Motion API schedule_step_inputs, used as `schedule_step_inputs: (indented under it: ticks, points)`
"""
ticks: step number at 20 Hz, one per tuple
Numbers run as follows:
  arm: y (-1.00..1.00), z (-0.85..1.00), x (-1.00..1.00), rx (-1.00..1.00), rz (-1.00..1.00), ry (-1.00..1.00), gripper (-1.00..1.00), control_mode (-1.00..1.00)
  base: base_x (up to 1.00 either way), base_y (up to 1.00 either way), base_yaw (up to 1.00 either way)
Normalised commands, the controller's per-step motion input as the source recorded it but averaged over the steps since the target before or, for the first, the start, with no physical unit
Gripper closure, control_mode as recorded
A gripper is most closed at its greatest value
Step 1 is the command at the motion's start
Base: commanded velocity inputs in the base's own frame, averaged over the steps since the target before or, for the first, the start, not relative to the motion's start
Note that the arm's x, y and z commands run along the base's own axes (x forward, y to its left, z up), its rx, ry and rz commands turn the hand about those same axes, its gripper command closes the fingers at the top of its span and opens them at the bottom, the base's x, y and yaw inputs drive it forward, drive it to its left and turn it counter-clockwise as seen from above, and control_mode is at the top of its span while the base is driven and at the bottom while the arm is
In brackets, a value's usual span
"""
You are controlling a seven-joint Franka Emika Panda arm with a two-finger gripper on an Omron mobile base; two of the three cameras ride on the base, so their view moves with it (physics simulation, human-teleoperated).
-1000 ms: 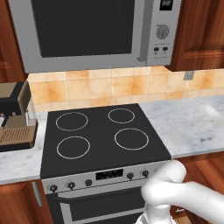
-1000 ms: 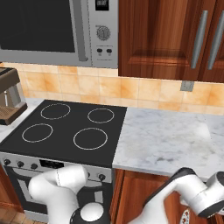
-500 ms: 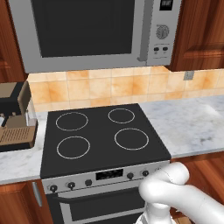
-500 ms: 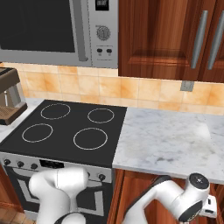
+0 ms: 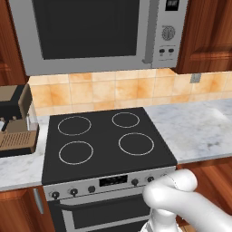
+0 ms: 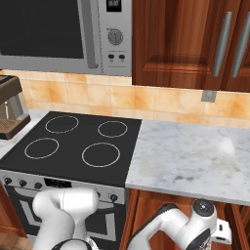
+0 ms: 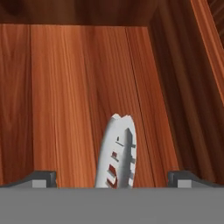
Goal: Take the tongs from the drawer on the right and place them on the dining counter next to the tray containing the hot dog.
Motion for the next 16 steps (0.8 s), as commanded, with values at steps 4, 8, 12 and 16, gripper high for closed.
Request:
schedule_step_inputs:
  ticks: [4,8,12,16]
  points:
    - [-0.18,0.0,0.01,0.0,0.0,0.0,-1.0,-1.0,0.0,0.0,0.0]
    - [0.0,0.0,0.0,0.0,0.0,0.0,-1.0,-1.0,0.0,0.0,0.0]
    - [0.0,-0.01,0.0,0.0,0.0,0.0,-1.0,-1.0,0.0,0.0,0.0]
    - [0.0,-0.08,0.0,0.02,0.0,0.0,-1.0,-1.0,0.0,0.0,0.0]
